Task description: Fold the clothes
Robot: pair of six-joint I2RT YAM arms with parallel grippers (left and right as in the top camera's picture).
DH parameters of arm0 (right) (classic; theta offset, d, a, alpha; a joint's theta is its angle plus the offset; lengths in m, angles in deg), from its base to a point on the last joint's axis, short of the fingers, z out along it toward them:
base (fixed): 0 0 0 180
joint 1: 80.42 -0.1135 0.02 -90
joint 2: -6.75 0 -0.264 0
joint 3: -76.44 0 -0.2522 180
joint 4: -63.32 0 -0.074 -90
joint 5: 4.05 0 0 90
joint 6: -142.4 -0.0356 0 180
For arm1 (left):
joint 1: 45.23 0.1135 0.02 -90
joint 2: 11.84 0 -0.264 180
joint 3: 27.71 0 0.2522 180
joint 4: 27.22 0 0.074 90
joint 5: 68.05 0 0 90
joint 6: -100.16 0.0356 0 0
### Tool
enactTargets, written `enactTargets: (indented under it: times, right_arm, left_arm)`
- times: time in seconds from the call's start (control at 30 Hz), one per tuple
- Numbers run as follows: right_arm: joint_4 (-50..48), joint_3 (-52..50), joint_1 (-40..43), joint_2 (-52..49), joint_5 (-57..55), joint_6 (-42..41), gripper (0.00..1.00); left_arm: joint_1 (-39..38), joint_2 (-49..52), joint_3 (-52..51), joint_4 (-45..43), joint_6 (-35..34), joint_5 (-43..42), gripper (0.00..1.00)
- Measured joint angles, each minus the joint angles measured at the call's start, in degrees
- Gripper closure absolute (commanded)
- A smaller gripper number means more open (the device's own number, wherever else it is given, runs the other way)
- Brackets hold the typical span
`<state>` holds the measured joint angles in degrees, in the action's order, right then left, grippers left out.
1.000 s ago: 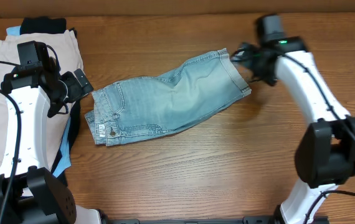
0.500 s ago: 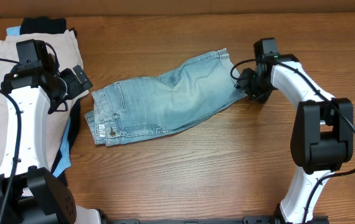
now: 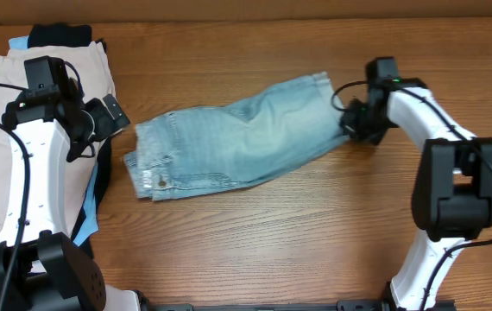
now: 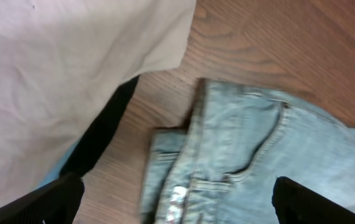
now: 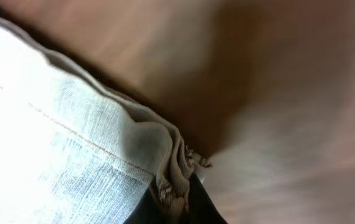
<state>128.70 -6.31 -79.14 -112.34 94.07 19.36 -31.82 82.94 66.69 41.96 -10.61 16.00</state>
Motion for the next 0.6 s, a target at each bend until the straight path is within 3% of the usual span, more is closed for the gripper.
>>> enactTargets:
  times: [0.23,0.27,0.37,0.47,0.6]
  right_arm:
    - [9.03,0.02,12.61,0.11,0.9,-0.15,0.96]
    - [9.73,0.02,13.94,0.11,1.33,0.76,0.92]
    - [10.84,0.02,15.5,0.11,3.41,4.7,0.72]
    - [12.72,0.02,15.15,0.87,5.09,9.03,0.41]
    - [15.58,0.09,14.01,5.6,6.71,13.66,0.23]
  left_arm:
    - [-6.34,0.0,-1.68,0.02,0.0,-0.35,0.0]
    - [-7.74,0.0,-2.62,-0.44,0.04,-0.42,0.0]
    - [-11.28,0.02,-5.49,-2.73,1.62,-0.68,0.0]
    - [-14.64,0.07,-7.98,-5.6,5.22,-1.51,0.0]
    - [-17.99,0.07,-10.27,-9.31,10.01,-2.84,0.0]
